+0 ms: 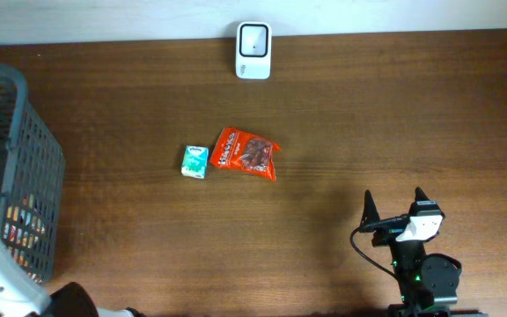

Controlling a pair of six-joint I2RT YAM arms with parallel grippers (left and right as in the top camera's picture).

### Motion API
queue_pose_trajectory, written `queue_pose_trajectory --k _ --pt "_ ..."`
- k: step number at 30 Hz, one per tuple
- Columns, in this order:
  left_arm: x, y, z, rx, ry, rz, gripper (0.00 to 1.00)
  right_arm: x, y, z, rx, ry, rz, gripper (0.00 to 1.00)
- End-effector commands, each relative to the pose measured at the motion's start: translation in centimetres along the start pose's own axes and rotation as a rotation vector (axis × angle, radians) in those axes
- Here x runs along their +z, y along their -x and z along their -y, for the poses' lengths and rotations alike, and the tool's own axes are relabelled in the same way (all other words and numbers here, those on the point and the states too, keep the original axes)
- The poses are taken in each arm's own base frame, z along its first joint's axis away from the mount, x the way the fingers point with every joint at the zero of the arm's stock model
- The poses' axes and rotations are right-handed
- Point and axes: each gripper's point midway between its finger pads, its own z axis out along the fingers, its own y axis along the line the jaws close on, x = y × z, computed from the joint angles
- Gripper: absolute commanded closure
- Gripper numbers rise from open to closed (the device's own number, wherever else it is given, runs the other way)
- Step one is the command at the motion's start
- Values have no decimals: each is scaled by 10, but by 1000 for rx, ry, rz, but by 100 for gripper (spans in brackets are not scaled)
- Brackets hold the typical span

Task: Scan the item barcode
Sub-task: 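Grasp the small green tissue pack and set it beside the red bag, then grasp the yellow wipes package in the basket with the left gripper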

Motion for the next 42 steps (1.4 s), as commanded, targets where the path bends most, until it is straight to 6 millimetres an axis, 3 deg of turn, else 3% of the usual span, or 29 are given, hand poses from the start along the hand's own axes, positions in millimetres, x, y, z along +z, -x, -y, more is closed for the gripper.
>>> queue_pose_trajectory --k 1,8,10,16,21,31,42 --pt "34 -18 -50 -111 143 -105 1 0 -3 3 -4 -16 -2 1" --pt "119 -76 -97 -48 252 -277 1 0 -3 3 -4 -16 -2 1" --pt "135 -89 -106 -26 259 -303 1 0 -3 3 -4 -16 -2 2" --pt "181 -123 -108 51 116 -352 0 0 -3 3 -4 -16 -2 1" --pt "202 -133 -84 211 -40 -367 0 0 -3 3 -4 -16 -2 1" --pt "234 -158 -90 263 -20 -471 6 0 -3 3 -4 -16 -2 1" --pt "255 -170 -95 280 3 -512 8 0 -3 3 -4 -15 -2 1"
